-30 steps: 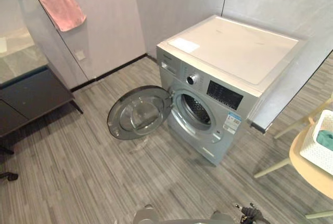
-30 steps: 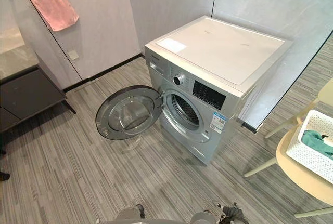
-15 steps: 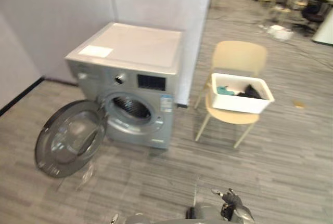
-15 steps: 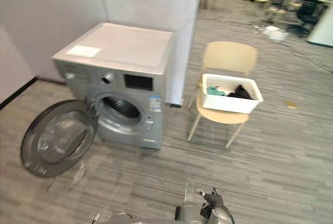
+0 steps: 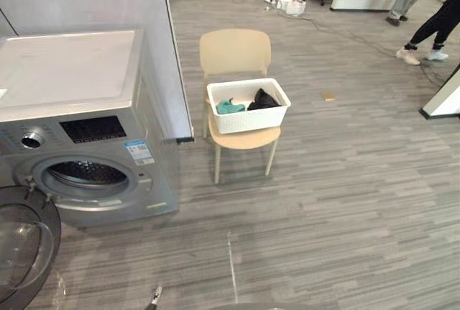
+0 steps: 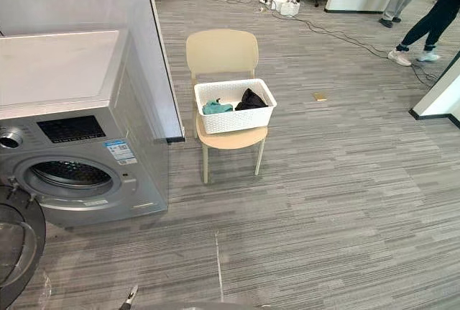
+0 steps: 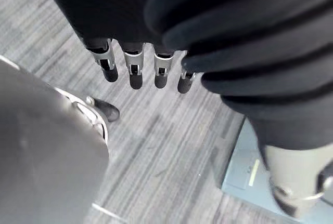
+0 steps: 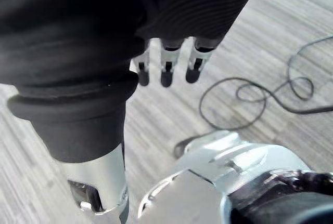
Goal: Pick up the laundry basket with both hands and put the clothes into the washing machine.
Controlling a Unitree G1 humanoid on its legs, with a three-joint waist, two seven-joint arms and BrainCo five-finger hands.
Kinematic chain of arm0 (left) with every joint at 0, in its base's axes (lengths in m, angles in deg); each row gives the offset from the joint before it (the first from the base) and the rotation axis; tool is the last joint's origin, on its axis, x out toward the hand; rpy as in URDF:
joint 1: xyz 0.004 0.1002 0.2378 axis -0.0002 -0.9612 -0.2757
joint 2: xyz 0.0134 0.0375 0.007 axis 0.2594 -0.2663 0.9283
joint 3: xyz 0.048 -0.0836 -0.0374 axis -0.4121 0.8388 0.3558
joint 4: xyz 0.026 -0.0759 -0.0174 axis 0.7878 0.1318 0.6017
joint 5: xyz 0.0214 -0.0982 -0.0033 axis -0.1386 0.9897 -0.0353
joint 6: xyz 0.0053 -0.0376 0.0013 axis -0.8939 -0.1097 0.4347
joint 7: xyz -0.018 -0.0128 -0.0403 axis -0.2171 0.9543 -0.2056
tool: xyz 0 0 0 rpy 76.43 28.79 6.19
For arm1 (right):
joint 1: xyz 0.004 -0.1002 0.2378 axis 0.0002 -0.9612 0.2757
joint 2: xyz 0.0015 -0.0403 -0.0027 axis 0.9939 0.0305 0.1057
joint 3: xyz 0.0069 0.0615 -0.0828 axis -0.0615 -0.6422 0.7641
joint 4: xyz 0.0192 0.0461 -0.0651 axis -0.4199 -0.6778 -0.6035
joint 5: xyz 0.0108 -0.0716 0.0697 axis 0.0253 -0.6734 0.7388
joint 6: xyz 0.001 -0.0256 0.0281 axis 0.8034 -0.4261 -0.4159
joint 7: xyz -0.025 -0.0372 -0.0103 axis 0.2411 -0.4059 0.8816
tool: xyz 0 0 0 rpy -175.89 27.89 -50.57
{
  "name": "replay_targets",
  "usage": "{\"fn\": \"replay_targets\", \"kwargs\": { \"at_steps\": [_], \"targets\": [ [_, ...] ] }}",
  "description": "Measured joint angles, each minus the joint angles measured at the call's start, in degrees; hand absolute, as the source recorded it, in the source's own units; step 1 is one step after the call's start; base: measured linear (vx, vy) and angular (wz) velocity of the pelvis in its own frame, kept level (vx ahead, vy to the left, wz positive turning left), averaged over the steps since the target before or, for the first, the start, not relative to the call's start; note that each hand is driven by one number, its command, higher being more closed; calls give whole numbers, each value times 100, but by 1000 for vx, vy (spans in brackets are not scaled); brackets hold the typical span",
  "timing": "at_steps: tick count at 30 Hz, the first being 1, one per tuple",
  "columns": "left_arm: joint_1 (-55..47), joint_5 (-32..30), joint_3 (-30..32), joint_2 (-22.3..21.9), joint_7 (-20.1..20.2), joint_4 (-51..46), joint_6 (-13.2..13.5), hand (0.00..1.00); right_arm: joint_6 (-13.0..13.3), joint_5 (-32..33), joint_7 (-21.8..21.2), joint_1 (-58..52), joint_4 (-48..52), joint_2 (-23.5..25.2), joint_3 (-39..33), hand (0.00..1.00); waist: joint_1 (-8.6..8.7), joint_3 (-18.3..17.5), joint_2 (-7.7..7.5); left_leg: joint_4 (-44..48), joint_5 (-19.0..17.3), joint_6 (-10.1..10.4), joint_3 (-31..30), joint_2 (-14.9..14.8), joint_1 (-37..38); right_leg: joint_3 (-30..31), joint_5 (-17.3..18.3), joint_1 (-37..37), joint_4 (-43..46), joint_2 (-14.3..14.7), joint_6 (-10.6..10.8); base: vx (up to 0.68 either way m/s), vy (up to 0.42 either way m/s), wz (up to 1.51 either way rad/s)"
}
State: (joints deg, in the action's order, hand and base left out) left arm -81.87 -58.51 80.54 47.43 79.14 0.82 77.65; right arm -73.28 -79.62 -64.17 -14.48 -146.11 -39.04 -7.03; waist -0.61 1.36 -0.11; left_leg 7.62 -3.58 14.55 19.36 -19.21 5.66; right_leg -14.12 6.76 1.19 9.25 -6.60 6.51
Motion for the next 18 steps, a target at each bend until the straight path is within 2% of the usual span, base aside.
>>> {"fn": "replay_targets", "kwargs": {
  "at_steps": [2,3,4,5,6,7,9,10,11,13,14,15,16,17,18],
  "targets": [
    [20,64,32,-28,-9,-182,0,0,18,137,9,12,34,35,93,0,-41,72,-40,1012,-44,-82,-181,-222,-263,12,22,201,-65,74,-34,89,-143,-21],
    [-42,177,28,-57,-16,-357,13,0,50,160,12,55,230,39,377,0,-109,86,-35,2222,-24,-562,-502,-450,-734,100,159,265,-8,183,-212,56,-188,-88],
    [-60,242,5,-41,-23,-416,44,0,122,187,11,139,416,41,640,0,-212,100,-27,3241,394,-1163,-1002,-498,-1223,343,360,275,81,235,-258,80,-178,-103],
    [-68,266,-18,-45,-33,-404,44,0,163,200,5,200,460,26,720,0,-215,106,9,3592,772,-1198,-1257,-492,-1410,443,389,301,95,275,-296,166,-100,-107],
    [-115,372,-41,-16,-75,-395,55,0,225,257,3,305,544,37,827,0,-250,159,-18,4137,1345,-1252,-1569,-395,-1665,680,432,360,99,233,-372,188,-47,-90],
    [-73,421,-102,-73,-101,-400,65,0,237,300,12,386,594,-13,844,0,-333,214,39,4762,847,-1190,-1674,-262,-1934,848,461,373,105,197,-421,181,-24,-80],
    [-101,420,-218,-79,-106,-381,58,0,205,300,74,473,624,-121,849,0,-344,320,157,5138,129,-1169,-1548,50,-2360,1016,465,411,14,118,-426,141,9,-52],
    [-145,417,-216,-99,-110,-377,49,0,192,300,98,475,626,-143,849,0,-349,409,199,4944,-114,-1164,-1368,230,-2484,1067,468,537,-95,59,-420,161,47,-33],
    [-189,417,-216,-109,-109,-378,46,0,185,300,103,476,626,-136,853,0,-352,426,200,4722,-206,-1131,-1284,320,-2525,1092,488,583,-136,25,-388,243,116,-28],
    [-326,458,-163,-182,-105,-372,27,0,185,299,107,495,634,-74,845,0,-366,447,166,3150,-380,-1143,-916,674,-2350,1106,619,788,-179,-117,-225,299,175,-17],
    [-373,456,-146,-151,-108,-353,8,0,191,299,106,499,662,-21,848,0,-385,420,80,2324,-752,-960,-854,911,-1838,1114,637,835,-189,-254,-187,284,189,8],
    [-340,451,-168,-152,-106,-325,1,0,203,299,106,512,700,6,855,0,-353,385,82,1918,-886,-988,-848,1013,-1643,1073,593,806,-185,-258,-155,287,191,33],
    [-264,440,-176,-85,-105,-301,-1,0,205,298,98,560,666,59,872,0,-325,420,4,1633,-911,-1085,-831,1147,-1558,1062,522,715,-189,-325,-107,174,151,28],
    [-240,397,-177,-15,-106,-282,-1,0,199,298,84,669,612,114,879,0,-376,468,-60,1607,-893,-1100,-826,1198,-1590,1123,344,673,-249,-356,-69,222,186,16],
    [-240,393,-147,-9,-117,-259,-9,0,201,297,83,696,610,130,879,0,-385,464,-66,1607,-893,-1101,-826,1215,-1582,1125,248,713,-260,-373,-39,275,222,-7]
  ]
}}
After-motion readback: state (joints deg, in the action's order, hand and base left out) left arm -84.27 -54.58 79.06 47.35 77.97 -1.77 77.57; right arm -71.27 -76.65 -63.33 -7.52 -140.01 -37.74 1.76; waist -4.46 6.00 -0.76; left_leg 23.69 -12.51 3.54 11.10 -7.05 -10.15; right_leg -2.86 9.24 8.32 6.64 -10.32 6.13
